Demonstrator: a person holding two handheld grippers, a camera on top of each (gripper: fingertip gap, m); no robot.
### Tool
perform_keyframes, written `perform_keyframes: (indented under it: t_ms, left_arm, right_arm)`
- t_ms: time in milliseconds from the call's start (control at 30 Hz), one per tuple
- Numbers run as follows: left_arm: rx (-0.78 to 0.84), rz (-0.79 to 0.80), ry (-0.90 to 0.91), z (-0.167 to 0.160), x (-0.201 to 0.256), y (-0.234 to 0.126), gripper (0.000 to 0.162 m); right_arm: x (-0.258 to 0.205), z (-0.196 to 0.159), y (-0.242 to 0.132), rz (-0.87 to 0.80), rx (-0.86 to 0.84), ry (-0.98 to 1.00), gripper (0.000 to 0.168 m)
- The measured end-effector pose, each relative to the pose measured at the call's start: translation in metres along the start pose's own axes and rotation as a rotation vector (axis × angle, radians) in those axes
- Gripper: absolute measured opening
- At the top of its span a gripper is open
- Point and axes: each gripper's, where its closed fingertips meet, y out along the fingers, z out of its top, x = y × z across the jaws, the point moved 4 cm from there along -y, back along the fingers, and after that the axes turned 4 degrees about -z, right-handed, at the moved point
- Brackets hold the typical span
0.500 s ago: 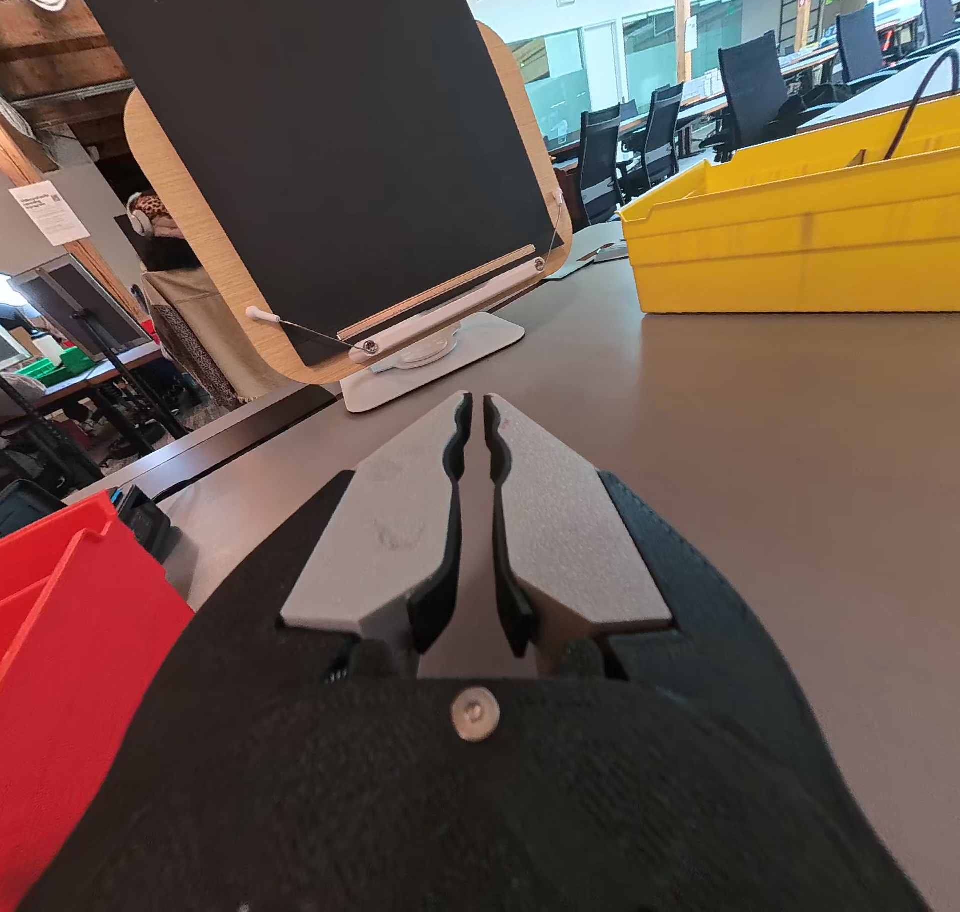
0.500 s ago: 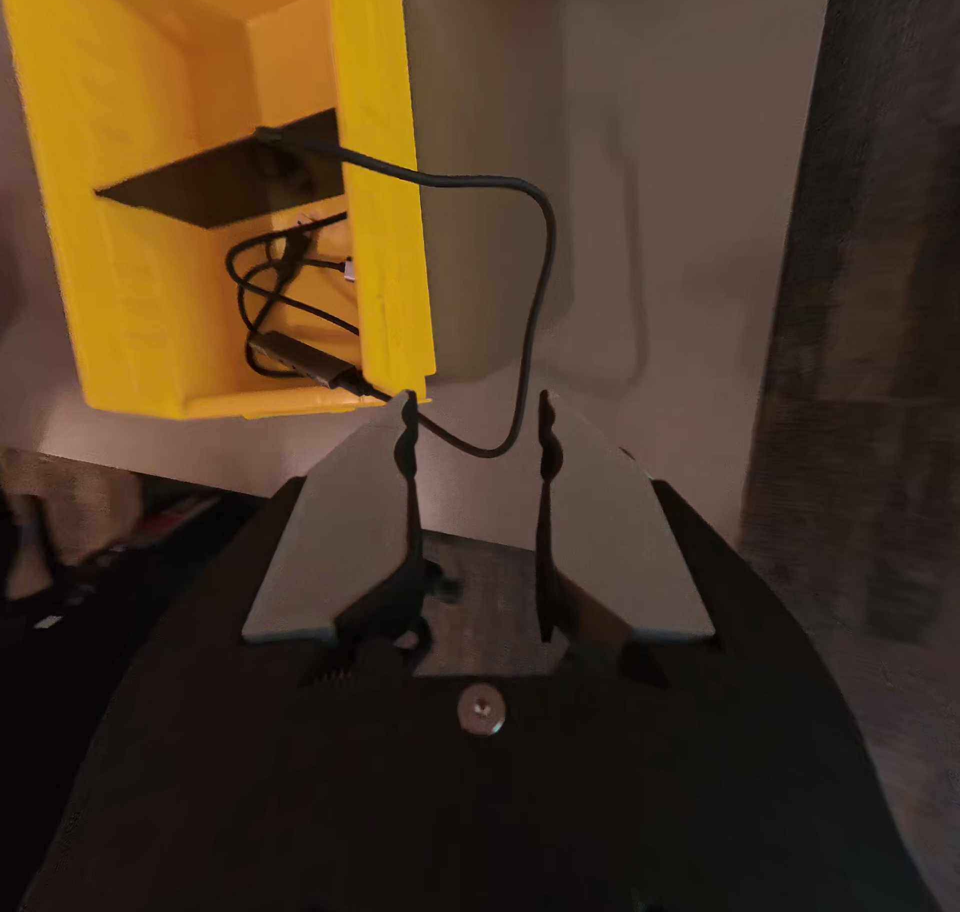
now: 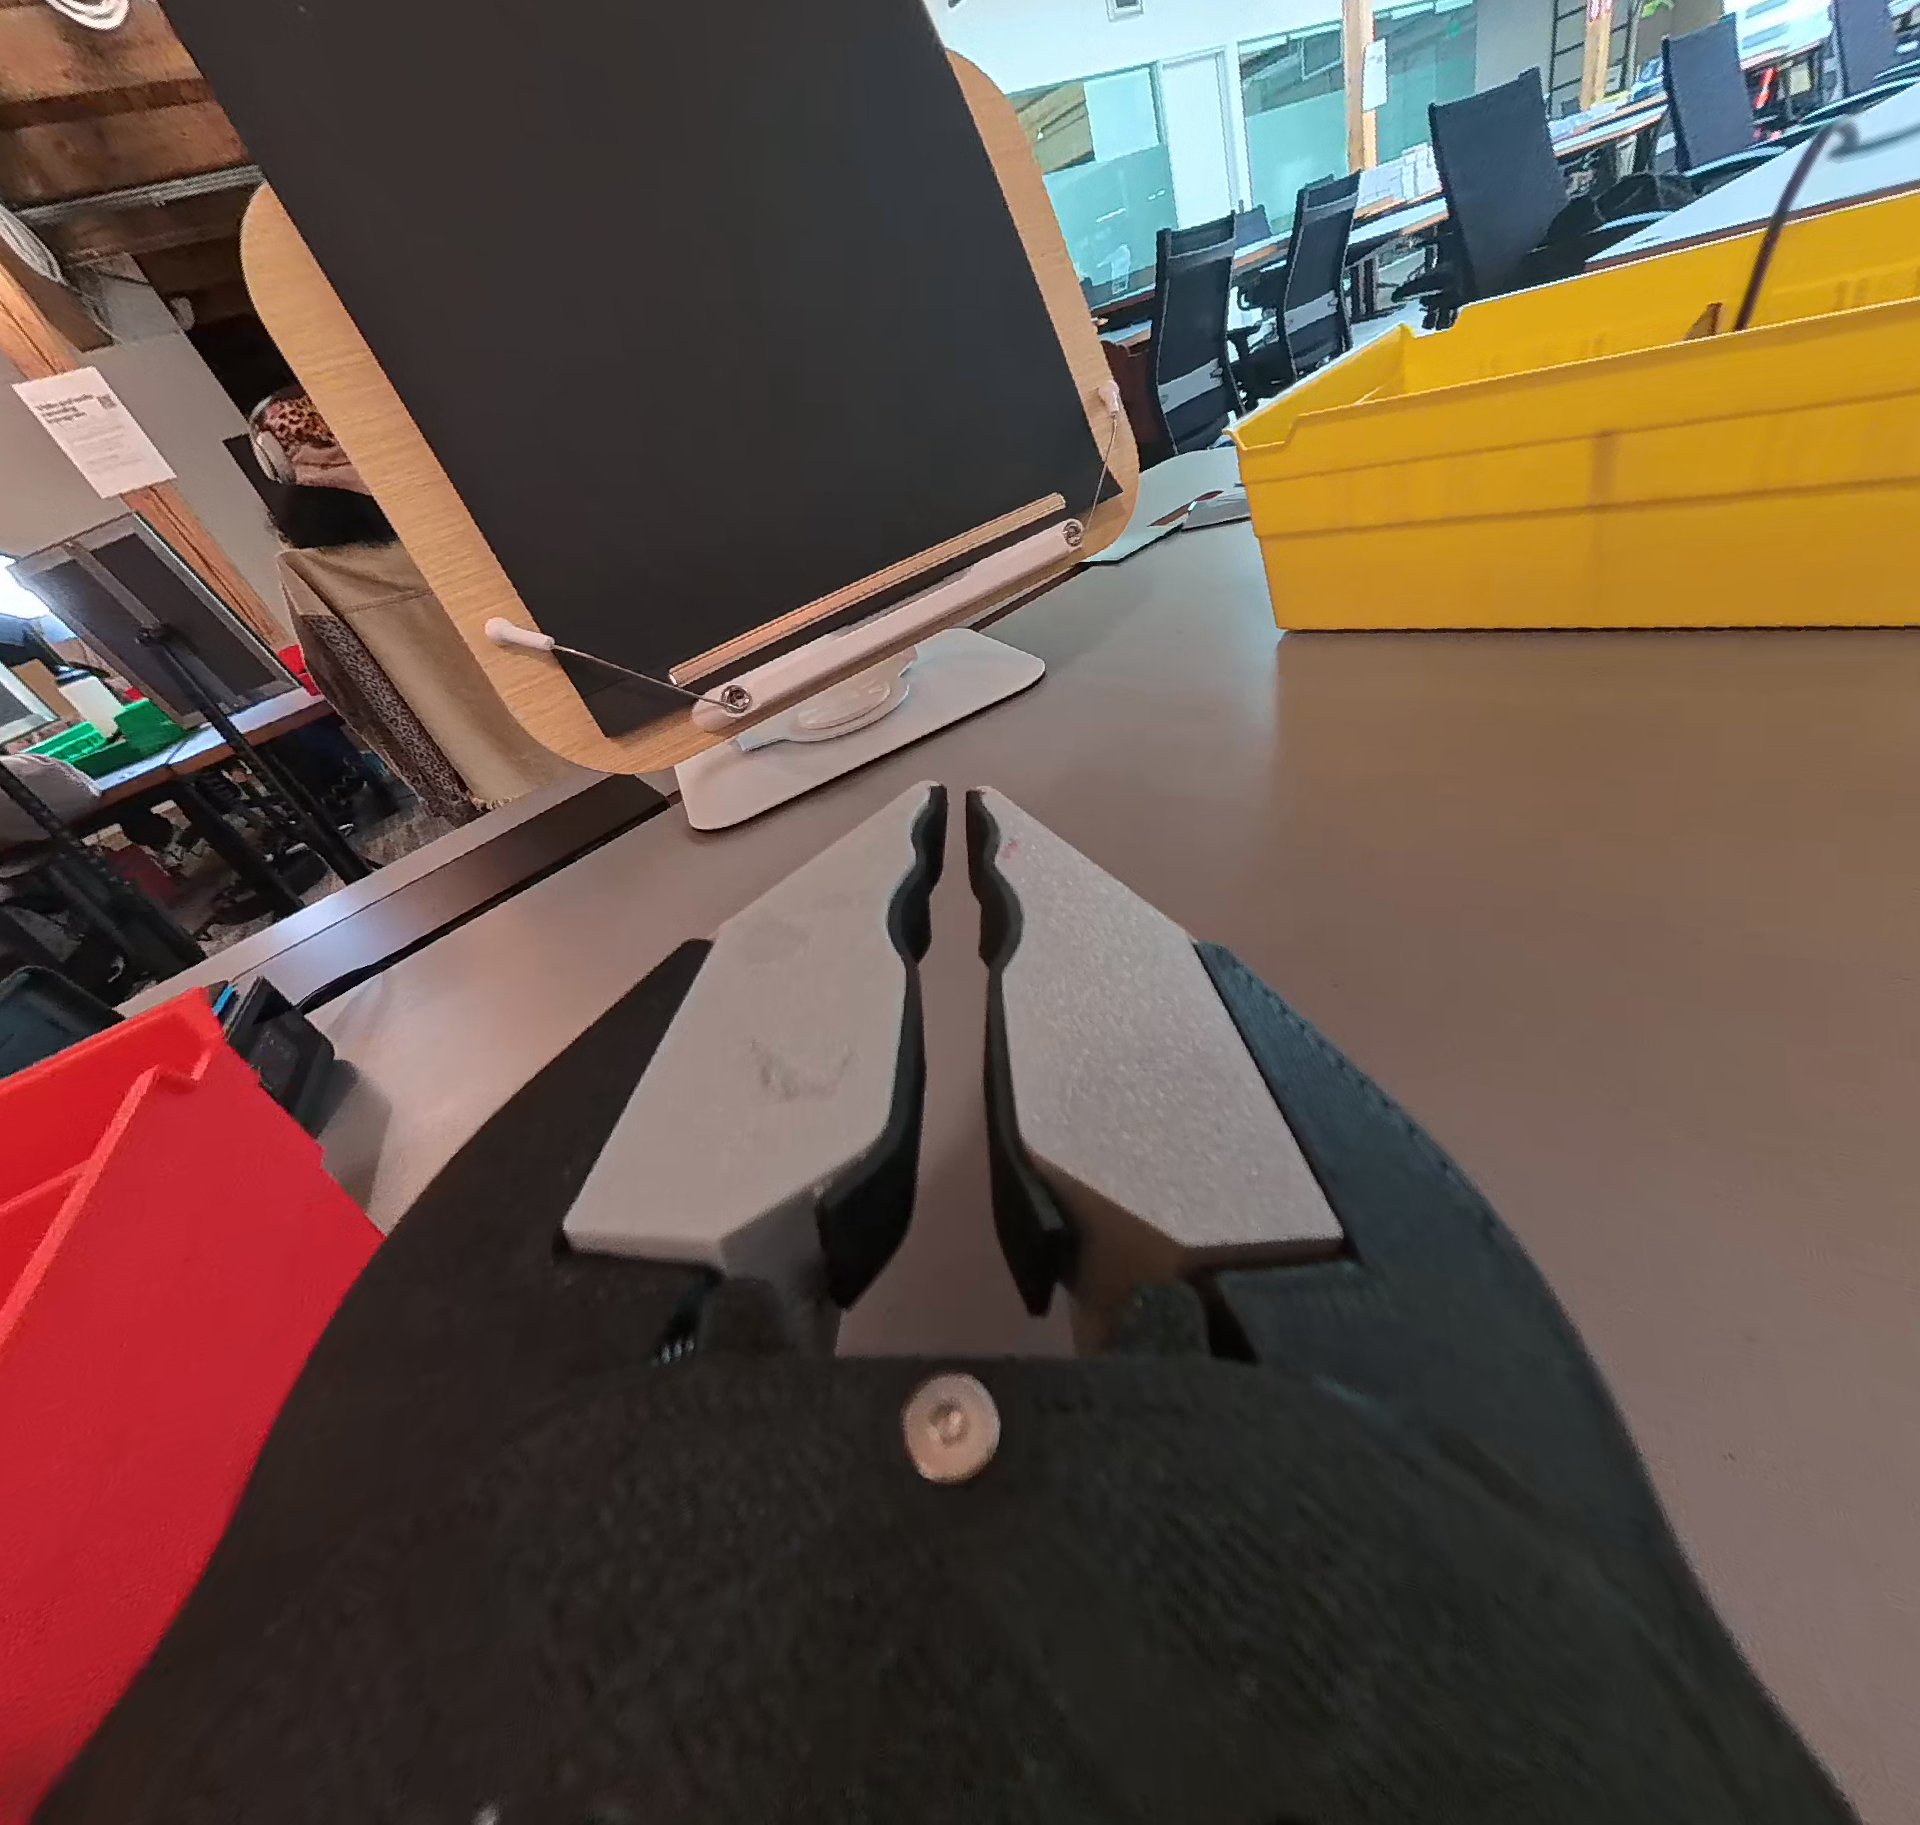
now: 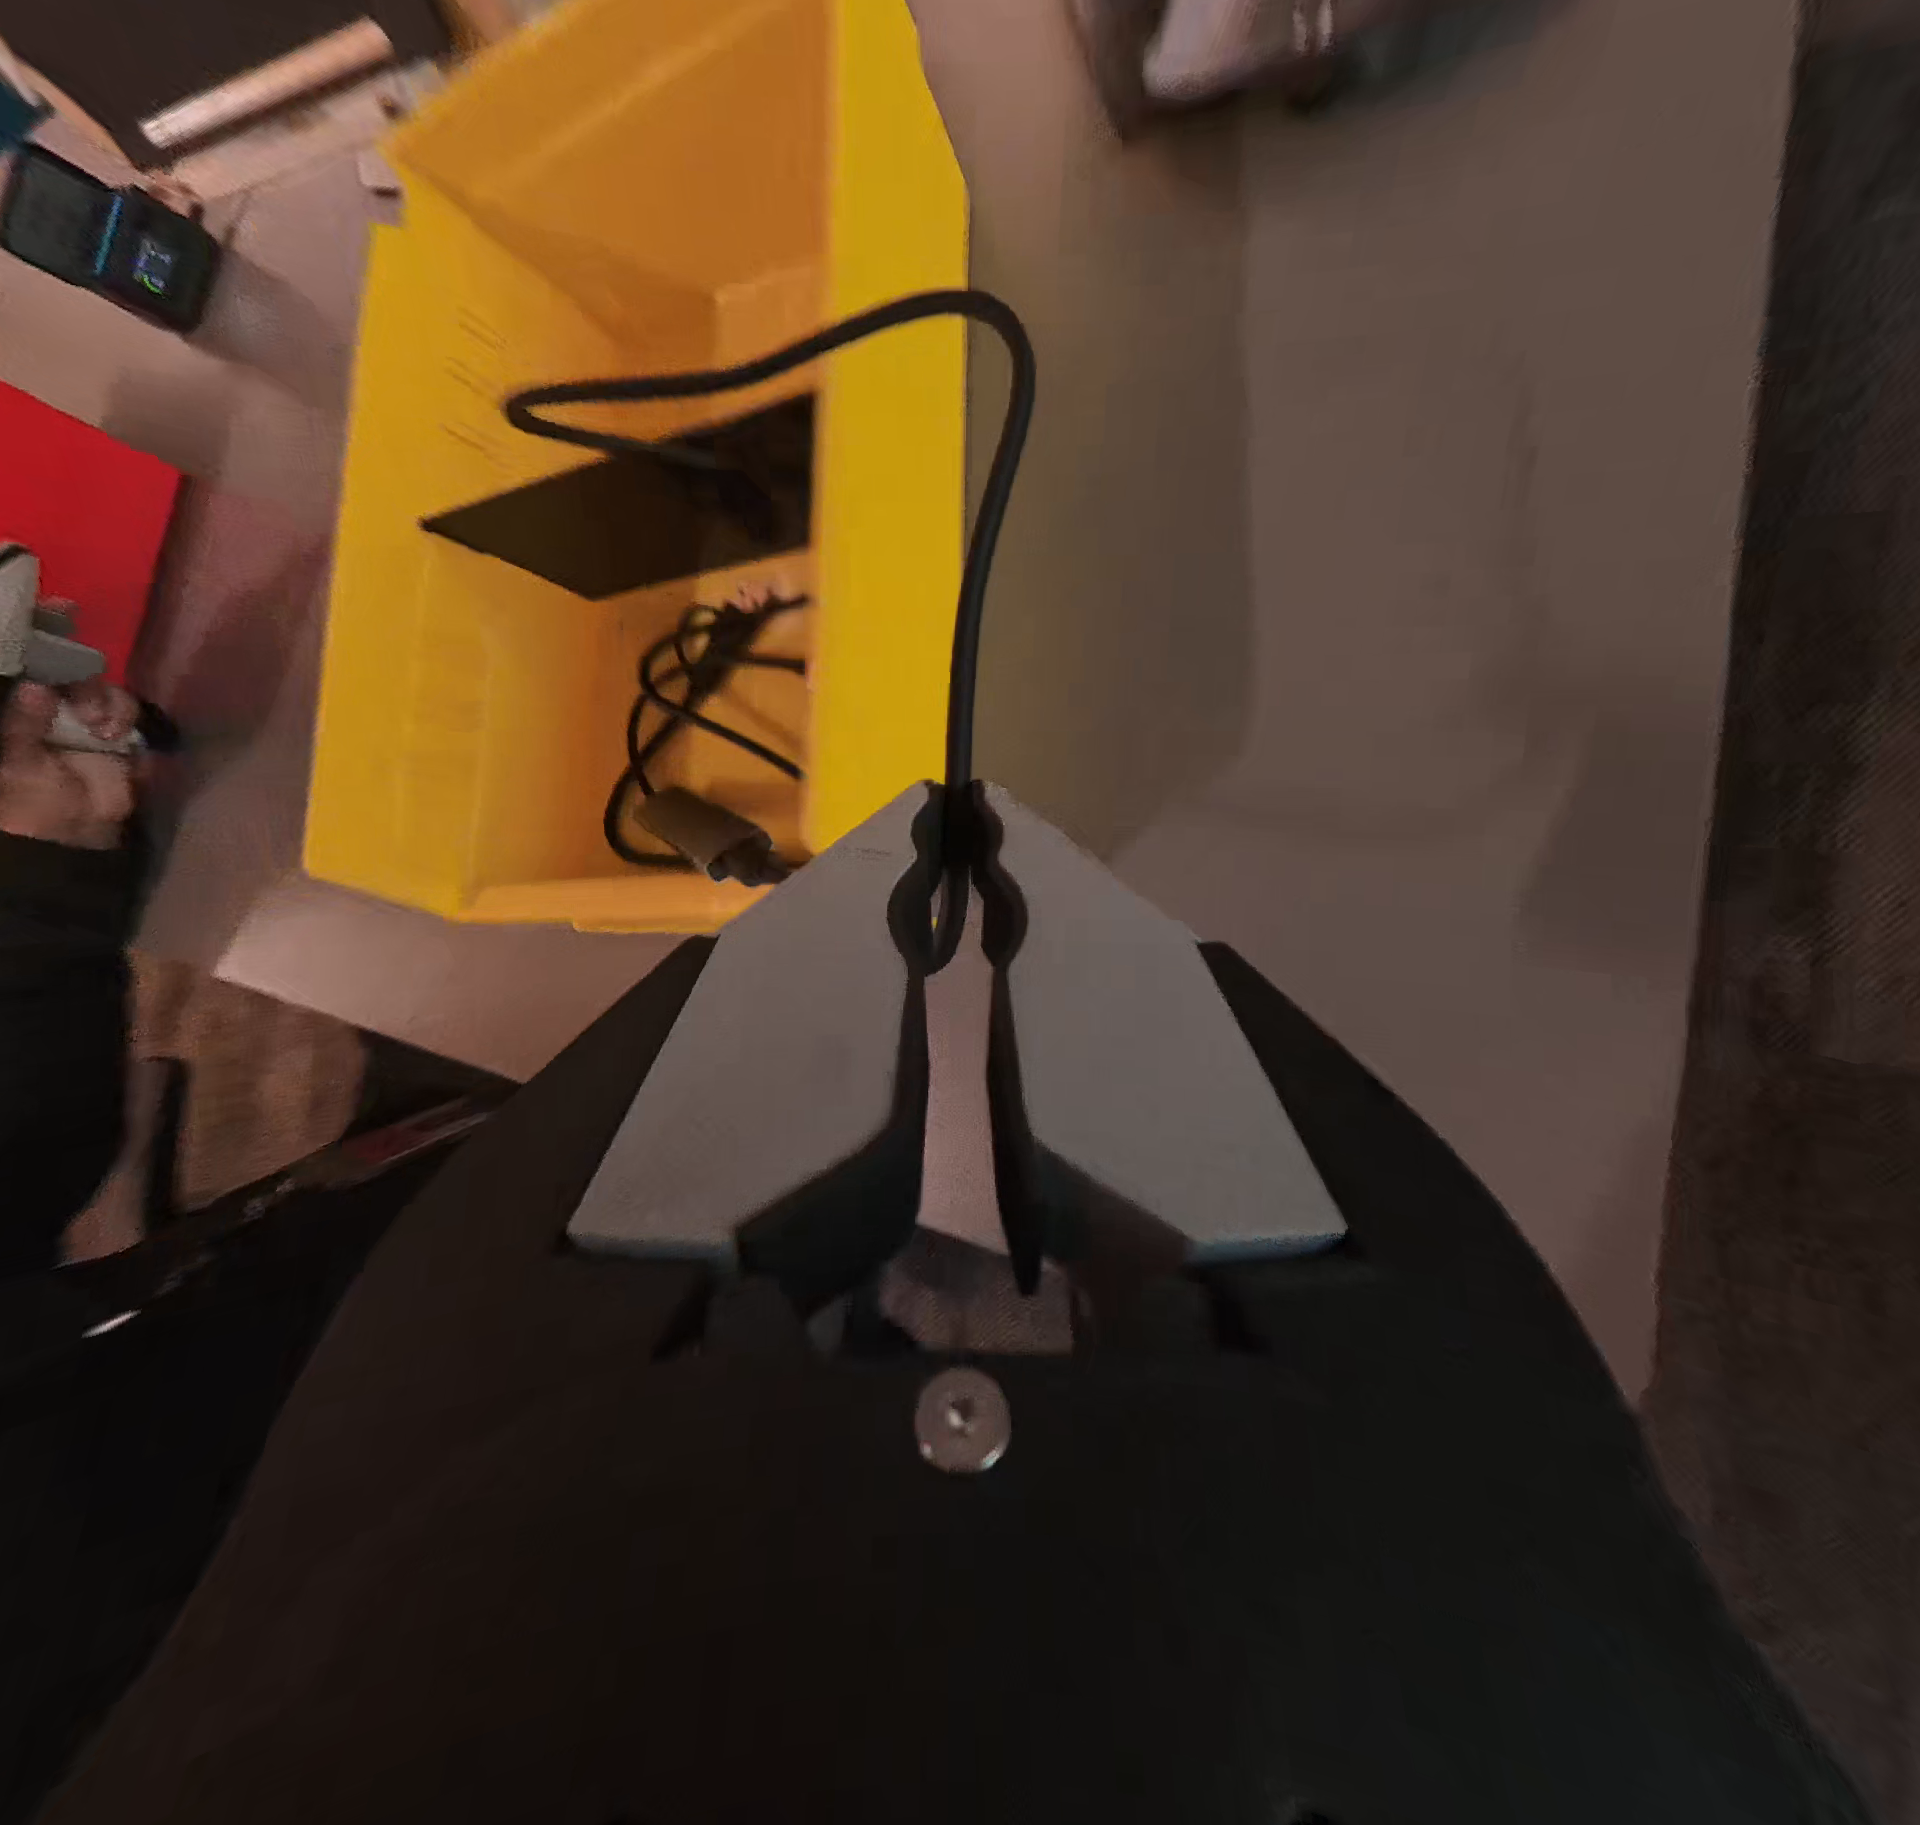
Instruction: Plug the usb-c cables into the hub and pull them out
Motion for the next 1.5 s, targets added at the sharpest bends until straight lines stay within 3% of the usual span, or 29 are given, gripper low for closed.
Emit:
perform_keyframes:
  t_ms: [133,233,367,500,600,767,1000,1233,1500]
  left_arm:
    - [-0.005,-0.001,0.006,0.000,0.000,0.001,0.001]
    - [-0.005,-0.001,0.014,0.000,0.001,0.001,0.001]
    - [0.000,0.003,0.004,0.000,0.000,0.000,0.001]
    - [0.002,0.005,-0.003,0.000,-0.001,0.000,0.000]
    - [-0.002,0.002,0.003,0.000,-0.001,0.000,0.000]
    - [-0.005,0.003,0.010,-0.001,0.000,0.000,0.000]
    - [-0.003,0.005,-0.009,-0.001,-0.002,0.000,0.000]
    - [-0.006,0.003,-0.013,-0.001,-0.002,0.000,0.001]
    - [-0.005,0.000,-0.007,-0.001,0.000,0.000,0.000]
  right_arm:
    - [-0.086,0.039,-0.014,-0.060,0.120,-0.415,0.000]
    - [-0.124,0.033,0.016,-0.116,-0.046,-0.646,0.000]
    - [-0.094,0.011,0.079,-0.344,-0.393,-0.753,0.001]
    - [-0.085,0.006,0.119,-0.418,-0.493,-0.818,0.000]
    - [-0.088,0.004,0.126,-0.491,-0.588,-0.908,0.000]
    - [-0.094,-0.005,0.127,-0.642,-0.778,-1.259,0.003]
    - [-0.092,-0.004,0.111,-0.710,-0.953,-1.315,0.025]
    - [-0.103,0.015,0.088,-0.635,-0.735,-1.247,0.052]
    - [-0.111,0.054,0.047,-0.523,-0.341,-1.012,0.049]
